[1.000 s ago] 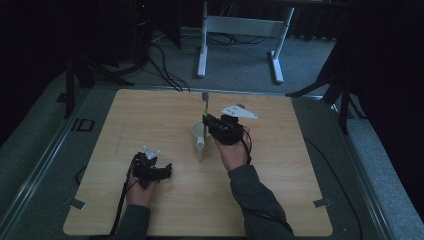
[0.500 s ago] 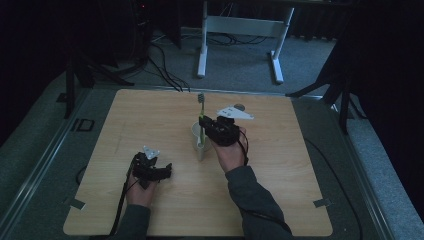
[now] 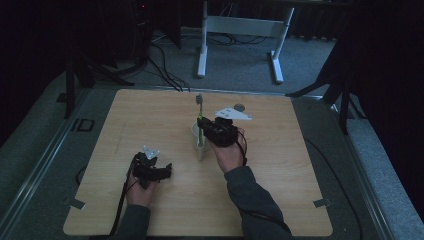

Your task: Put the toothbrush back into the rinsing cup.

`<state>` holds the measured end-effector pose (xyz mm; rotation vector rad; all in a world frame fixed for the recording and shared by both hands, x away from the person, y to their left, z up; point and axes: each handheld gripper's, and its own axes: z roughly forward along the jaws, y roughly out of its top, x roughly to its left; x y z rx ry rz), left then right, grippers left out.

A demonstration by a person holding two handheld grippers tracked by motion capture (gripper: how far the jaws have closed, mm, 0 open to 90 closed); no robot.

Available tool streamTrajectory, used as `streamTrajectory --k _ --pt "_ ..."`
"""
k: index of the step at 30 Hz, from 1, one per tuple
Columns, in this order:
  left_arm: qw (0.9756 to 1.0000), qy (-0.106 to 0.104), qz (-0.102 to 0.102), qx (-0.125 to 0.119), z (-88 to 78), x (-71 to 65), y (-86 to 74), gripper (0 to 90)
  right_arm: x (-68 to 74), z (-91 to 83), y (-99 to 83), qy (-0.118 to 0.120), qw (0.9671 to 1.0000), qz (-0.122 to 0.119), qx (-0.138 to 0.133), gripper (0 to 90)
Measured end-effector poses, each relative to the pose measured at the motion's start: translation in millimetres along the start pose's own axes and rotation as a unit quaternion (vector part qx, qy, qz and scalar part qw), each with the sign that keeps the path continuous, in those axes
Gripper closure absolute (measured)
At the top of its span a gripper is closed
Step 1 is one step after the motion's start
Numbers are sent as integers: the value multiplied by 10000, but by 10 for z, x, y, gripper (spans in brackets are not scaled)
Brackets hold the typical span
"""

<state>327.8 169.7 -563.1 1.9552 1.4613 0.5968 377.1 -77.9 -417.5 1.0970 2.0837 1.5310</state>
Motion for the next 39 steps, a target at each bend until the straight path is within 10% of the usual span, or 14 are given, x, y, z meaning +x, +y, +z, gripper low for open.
streamTrajectory --k 39 --pt "10000 1 -1 -3 0 0 0 142 -14 57 -144 77 9997 -107 188 808"
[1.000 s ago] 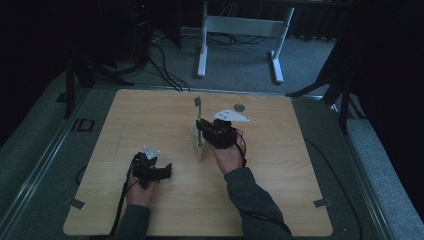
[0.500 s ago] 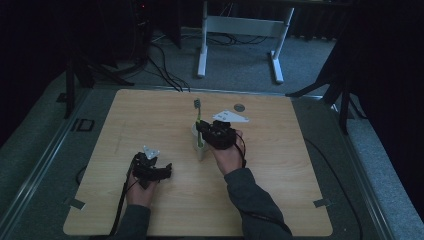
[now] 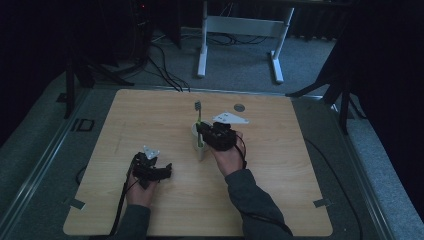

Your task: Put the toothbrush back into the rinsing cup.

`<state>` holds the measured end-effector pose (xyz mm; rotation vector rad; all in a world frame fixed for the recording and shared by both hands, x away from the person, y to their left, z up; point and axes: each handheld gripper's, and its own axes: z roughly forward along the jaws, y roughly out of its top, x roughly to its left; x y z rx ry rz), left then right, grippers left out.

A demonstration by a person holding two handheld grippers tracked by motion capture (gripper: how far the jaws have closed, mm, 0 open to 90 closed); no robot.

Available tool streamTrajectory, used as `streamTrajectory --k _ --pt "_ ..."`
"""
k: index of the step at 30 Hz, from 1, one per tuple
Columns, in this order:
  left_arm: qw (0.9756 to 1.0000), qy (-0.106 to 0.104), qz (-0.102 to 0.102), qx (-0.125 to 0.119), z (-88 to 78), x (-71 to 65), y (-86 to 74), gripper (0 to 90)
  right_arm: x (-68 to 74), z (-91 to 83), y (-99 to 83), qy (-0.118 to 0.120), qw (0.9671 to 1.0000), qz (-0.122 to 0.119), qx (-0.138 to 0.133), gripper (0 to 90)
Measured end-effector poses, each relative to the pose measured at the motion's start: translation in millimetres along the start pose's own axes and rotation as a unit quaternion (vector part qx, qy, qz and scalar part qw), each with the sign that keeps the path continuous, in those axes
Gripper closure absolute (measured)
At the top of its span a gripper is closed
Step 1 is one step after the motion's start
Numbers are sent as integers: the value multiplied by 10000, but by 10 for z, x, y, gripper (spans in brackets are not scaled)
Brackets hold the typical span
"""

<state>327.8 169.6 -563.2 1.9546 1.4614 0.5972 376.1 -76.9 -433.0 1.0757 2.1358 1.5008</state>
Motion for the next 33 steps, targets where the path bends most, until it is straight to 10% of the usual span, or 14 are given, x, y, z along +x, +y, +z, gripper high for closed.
streamTrajectory --k 26,33 --pt "10000 6 5 -1 0 0 0 142 -74 -17 -166 38 9997 63 249 798" --pt "10000 -13 9 -6 1 -3 -1 142 -63 -9 -188 113 9991 -116 403 595"
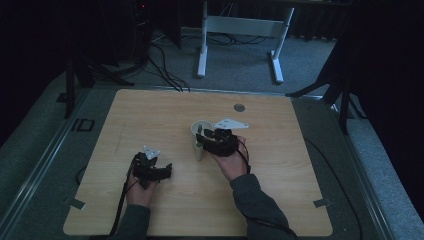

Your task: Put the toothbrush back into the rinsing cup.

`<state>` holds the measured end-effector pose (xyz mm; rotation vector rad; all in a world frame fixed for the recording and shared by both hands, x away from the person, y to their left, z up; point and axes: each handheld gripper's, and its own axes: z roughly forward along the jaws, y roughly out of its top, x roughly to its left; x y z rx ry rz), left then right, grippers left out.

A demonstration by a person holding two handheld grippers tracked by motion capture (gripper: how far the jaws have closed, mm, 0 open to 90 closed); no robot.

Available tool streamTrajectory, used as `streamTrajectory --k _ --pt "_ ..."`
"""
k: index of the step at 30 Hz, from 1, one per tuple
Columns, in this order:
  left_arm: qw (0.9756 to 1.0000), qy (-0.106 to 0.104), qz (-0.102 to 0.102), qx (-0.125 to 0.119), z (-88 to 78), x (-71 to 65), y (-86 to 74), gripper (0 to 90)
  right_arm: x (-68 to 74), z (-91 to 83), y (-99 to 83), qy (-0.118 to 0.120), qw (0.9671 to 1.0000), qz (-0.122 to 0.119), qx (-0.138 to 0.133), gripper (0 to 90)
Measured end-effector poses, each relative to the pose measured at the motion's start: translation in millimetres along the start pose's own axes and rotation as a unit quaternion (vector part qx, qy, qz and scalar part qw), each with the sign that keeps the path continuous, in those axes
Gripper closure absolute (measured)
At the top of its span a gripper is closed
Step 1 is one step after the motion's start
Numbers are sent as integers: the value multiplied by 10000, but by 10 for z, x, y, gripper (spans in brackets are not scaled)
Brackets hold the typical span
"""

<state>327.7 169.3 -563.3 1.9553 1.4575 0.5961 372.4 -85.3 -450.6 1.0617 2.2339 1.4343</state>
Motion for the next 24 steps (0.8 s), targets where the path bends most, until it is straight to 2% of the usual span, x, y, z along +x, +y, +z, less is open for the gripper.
streamTrajectory --k 11,24 --pt "10000 -2 0 1 0 0 0 142 -25 -13 -21 -113 9999 -16 76 499" --pt "10000 1 5 3 0 1 0 142 -77 -56 -85 -159 9997 -4 195 466"
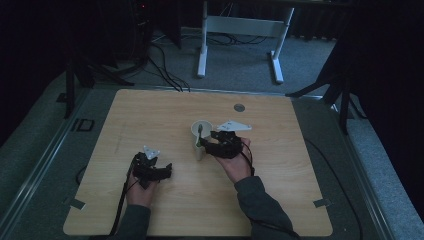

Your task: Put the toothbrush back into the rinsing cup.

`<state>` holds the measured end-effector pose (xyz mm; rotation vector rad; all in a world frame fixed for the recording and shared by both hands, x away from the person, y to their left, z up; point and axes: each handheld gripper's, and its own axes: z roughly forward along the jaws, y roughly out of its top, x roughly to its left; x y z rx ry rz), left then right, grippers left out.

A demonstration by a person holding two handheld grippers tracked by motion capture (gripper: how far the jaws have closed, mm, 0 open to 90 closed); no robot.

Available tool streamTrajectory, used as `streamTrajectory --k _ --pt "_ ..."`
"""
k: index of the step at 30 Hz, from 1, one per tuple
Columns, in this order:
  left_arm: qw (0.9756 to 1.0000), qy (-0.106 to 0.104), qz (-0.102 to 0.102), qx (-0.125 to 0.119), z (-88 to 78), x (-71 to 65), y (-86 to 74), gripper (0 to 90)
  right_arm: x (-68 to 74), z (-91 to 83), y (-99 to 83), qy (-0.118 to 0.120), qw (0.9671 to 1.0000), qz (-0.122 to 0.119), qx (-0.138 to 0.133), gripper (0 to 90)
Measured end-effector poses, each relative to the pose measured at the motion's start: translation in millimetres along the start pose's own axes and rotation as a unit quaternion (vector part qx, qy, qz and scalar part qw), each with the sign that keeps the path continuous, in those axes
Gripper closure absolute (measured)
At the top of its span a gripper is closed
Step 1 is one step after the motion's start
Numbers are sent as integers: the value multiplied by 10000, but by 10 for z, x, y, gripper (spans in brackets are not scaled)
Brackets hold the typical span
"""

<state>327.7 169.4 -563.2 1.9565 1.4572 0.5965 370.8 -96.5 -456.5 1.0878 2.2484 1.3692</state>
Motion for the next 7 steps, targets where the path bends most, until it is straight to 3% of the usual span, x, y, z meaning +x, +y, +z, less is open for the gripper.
streamTrajectory --k 7 --pt "10000 -3 -10 -10 1 -1 0 142 -3 -18 -22 3 10000 -59 55 466"
